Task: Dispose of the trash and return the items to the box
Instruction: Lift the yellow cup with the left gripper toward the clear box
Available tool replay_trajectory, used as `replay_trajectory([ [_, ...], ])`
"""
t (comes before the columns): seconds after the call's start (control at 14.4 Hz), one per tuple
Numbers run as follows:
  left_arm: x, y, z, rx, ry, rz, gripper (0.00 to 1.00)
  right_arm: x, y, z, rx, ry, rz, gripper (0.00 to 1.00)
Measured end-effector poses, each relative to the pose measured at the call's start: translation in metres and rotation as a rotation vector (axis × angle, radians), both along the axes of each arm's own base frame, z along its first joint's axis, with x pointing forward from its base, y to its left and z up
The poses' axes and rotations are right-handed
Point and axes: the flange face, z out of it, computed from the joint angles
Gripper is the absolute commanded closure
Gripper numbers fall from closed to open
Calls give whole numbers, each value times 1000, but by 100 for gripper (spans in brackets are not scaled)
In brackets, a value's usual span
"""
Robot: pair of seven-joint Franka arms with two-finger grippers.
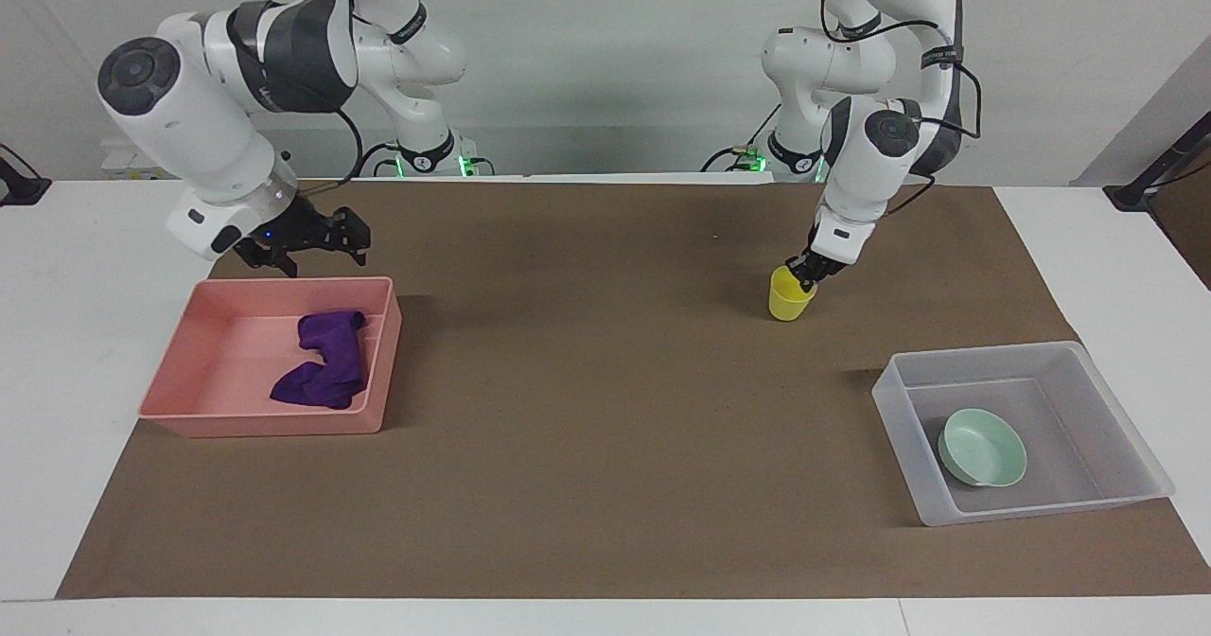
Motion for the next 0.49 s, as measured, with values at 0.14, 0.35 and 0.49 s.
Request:
replay_trajectory([
  [0.14, 28, 9, 57, -4, -10, 11, 100, -11, 1, 15, -2, 1, -12, 1],
  [0.35, 74, 40, 148, -4, -37, 21, 100, -22, 5, 29, -4, 4, -20, 1],
  [0.49, 112, 72, 179, 2, -58, 26, 100, -25, 9, 34, -4, -5, -14, 1],
])
